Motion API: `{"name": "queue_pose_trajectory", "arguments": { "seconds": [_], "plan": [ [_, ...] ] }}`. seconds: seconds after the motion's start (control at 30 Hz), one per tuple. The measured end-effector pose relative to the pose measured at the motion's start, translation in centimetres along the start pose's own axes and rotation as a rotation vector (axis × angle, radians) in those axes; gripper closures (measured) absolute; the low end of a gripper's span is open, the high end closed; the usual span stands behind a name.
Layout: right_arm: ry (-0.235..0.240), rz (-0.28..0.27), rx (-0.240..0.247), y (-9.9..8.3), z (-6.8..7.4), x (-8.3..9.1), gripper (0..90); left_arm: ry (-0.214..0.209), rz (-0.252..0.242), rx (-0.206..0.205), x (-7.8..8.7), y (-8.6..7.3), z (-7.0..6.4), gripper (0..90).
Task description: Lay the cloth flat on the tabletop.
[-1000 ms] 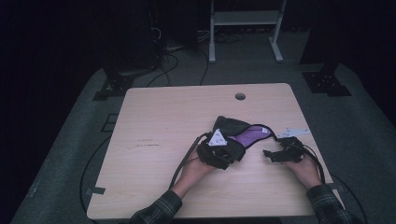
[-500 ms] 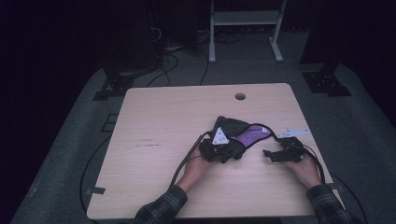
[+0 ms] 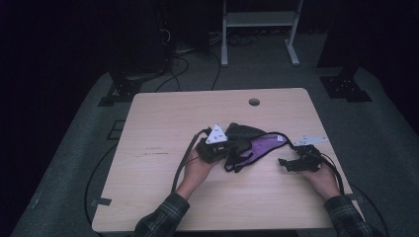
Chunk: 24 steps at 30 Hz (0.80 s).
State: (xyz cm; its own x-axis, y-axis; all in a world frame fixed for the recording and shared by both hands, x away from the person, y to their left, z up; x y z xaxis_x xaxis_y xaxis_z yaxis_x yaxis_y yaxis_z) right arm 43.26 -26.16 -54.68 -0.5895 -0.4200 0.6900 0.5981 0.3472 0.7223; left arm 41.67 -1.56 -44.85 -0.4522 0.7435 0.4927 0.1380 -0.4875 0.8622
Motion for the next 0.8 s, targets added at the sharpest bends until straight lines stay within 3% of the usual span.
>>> {"name": "queue_pose_trajectory", "arguments": {
  "seconds": [0.17,0.37,0.63,0.73,0.8],
  "plan": [
    [0.0,0.0,0.0,0.0,0.0,0.0,13.4,0.045,-0.038,0.026,2.4,0.4,2.2,82.0],
    [0.0,-0.001,0.0,0.0,0.0,0.0,13.4,0.111,-0.049,0.086,4.8,-0.5,5.7,82.1],
    [0.0,-0.001,-0.001,0.0,0.0,0.0,13.5,0.218,-0.001,0.177,6.2,-4.1,10.6,82.1],
    [0.0,-0.001,-0.001,0.0,0.0,0.0,13.5,0.226,0.023,0.211,6.0,-5.6,11.6,81.3],
    [0.0,-0.001,-0.002,0.0,0.0,0.0,13.5,0.257,0.038,0.229,6.2,-6.4,12.2,72.6]
  ]
}}
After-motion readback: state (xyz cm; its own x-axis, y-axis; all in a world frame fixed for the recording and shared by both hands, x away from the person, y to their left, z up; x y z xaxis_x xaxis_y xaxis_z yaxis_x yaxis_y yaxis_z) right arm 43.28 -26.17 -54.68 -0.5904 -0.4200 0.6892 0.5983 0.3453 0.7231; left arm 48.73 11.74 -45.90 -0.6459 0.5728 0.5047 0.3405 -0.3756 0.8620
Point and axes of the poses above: each handheld gripper's, and its own axes: x roughly backward along the jaws, y roughly out of its top, z roughly to its left, the point moved 9 cm from there along -x, roughly forward along the jaws, and after that the axes turned 3 degrees about -x, right-handed, at the moved point
